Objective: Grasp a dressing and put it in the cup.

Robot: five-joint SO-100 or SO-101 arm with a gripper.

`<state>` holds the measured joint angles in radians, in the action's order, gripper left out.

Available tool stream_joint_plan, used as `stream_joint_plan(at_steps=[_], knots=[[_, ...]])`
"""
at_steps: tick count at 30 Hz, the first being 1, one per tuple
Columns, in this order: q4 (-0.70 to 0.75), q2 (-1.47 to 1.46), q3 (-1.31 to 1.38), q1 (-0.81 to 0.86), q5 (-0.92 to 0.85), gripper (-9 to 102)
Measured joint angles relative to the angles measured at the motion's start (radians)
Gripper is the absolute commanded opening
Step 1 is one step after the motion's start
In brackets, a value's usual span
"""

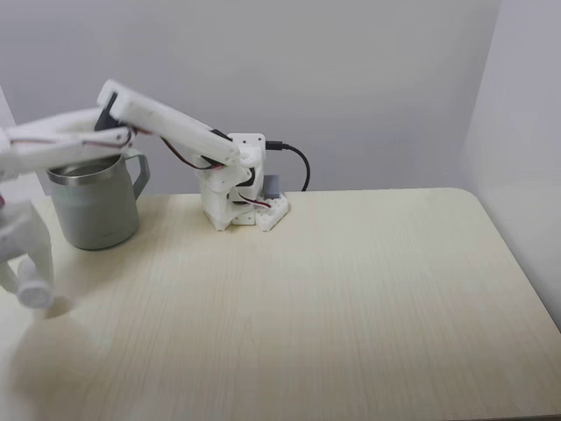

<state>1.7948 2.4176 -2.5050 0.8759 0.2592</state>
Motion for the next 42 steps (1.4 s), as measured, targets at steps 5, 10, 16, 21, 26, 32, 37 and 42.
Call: stream_joint_plan(at_steps=[5, 10, 16, 21, 26, 32, 37, 42], knots=[[0.0, -0.196, 0.155, 0.0, 0.02, 0], [0.0, -0.383, 0.299, 0.012, 0.021, 0], [0.0, -0.56, 0.405, 0.055, -0.002, 0], [0.002, -0.687, 0.491, 0.094, -0.041, 0], [0.002, -0.811, 0.561, 0.137, -0.107, 0], [0.003, -0.89, 0.623, 0.245, -0.207, 0], [0.003, -0.89, 0.663, 0.347, -0.308, 0], [0.003, -0.928, 0.729, 0.42, -0.426, 0]])
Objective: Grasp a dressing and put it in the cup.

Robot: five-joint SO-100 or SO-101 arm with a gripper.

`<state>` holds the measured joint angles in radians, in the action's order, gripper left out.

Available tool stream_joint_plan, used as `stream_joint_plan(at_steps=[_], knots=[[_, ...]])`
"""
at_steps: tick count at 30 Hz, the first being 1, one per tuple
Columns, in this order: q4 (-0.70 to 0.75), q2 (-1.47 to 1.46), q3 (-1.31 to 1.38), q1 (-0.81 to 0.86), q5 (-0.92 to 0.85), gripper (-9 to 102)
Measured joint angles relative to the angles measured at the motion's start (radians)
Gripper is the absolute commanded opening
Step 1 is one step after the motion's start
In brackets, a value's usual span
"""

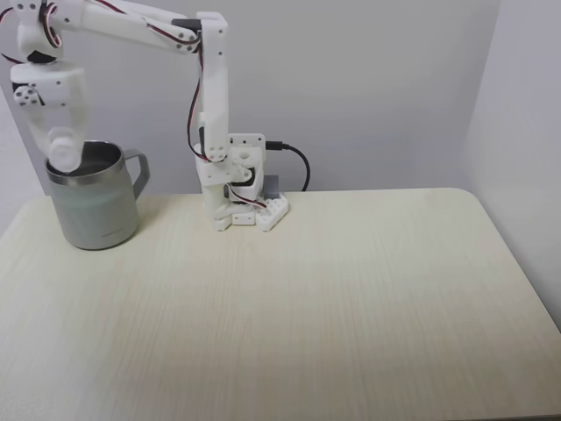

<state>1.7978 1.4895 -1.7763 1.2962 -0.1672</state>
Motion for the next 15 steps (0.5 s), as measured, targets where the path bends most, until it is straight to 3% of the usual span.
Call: stream_joint_plan(at_steps=[10, 15], knots=[[0.0, -0.069, 0.066, 0.097, -0.123, 0], [0.0, -0.08, 0.066, 0.103, -0.124, 19]])
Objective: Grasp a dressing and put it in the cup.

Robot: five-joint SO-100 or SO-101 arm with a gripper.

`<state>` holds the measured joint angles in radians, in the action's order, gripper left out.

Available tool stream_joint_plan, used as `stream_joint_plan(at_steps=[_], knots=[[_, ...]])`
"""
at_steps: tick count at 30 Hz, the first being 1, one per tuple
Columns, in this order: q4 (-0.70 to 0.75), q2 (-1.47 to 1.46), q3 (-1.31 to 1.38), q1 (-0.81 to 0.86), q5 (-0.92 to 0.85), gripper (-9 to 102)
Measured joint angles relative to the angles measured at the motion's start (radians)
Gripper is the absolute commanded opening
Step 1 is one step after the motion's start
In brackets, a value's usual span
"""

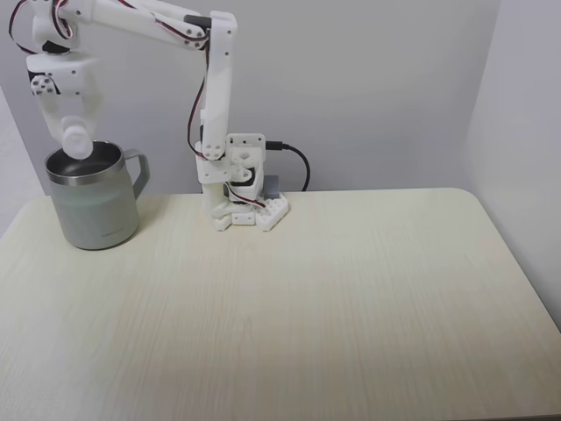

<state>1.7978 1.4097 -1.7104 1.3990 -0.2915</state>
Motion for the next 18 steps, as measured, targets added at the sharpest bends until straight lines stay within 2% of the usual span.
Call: stream_joint_plan(at_steps=[4, 18], knots=[[0.0, -0.028, 0.0, -0.006, -0.002, 22], [0.0, -0.031, 0.021, 0.002, -0.008, 23]])
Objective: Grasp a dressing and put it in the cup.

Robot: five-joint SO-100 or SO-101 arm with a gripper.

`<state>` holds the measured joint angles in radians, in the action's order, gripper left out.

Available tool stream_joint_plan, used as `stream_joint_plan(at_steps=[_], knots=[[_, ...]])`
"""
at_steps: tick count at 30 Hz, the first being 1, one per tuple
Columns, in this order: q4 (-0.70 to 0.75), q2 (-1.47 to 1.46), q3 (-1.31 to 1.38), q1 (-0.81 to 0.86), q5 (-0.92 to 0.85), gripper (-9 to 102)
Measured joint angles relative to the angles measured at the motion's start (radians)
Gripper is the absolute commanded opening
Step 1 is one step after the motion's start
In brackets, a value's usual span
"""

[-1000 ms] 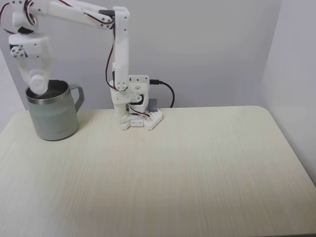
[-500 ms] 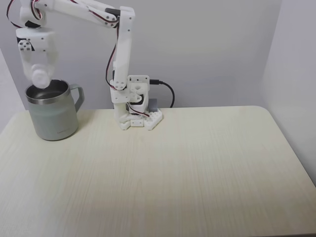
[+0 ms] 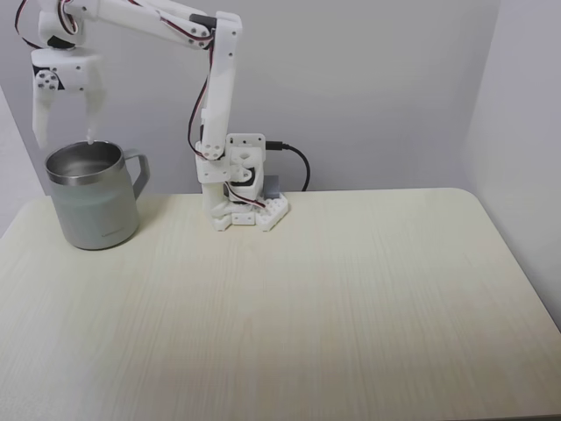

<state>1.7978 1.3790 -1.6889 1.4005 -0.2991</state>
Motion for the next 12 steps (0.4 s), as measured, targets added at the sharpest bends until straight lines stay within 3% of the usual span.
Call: stream_joint_plan(at_steps=[12], knots=[[0.0, -0.032, 0.043, -0.038, -0.031, 21]])
